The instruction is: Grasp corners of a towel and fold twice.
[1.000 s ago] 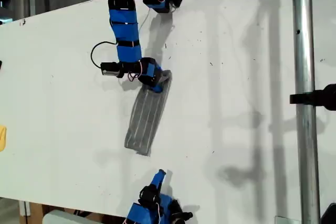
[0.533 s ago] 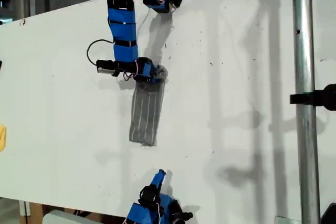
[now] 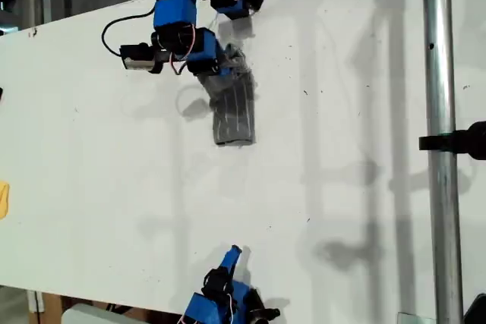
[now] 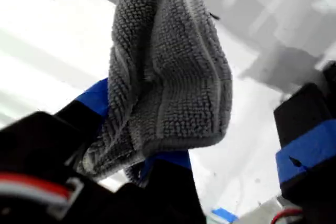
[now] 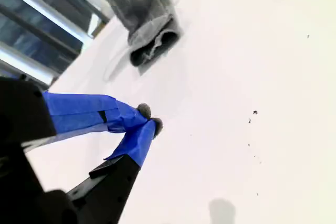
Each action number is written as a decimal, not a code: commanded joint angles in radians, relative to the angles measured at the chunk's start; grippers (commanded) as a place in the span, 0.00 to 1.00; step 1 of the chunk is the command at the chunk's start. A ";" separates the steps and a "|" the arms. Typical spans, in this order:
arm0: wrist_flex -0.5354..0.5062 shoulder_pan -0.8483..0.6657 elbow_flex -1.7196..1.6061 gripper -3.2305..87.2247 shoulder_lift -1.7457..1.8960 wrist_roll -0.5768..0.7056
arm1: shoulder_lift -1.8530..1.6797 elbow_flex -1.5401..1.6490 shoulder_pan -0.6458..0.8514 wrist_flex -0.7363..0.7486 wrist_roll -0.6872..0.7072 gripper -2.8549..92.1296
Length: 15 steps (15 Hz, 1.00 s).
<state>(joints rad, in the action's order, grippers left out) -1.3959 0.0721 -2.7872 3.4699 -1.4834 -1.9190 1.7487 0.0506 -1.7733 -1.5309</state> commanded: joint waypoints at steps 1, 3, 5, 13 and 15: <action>0.005 -0.011 0.011 0.00 0.008 0.002 | 0.005 0.074 0.069 0.183 0.075 0.03; 0.006 -0.005 0.009 0.00 0.008 -0.003 | 0.071 0.120 0.123 0.319 0.110 0.03; 0.006 -0.005 0.009 0.00 0.008 -0.003 | 0.224 0.087 0.144 0.411 0.140 0.03; 0.006 -0.006 0.009 0.00 0.008 0.002 | 0.609 -0.391 0.023 0.526 0.264 0.03; 0.008 -0.011 0.009 0.00 0.008 0.005 | 0.517 -0.399 -0.015 0.614 0.347 0.37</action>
<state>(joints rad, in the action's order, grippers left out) -1.3959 0.0721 -2.7872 3.4699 -1.4834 -1.2732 1.4266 0.0660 -1.2333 -1.2502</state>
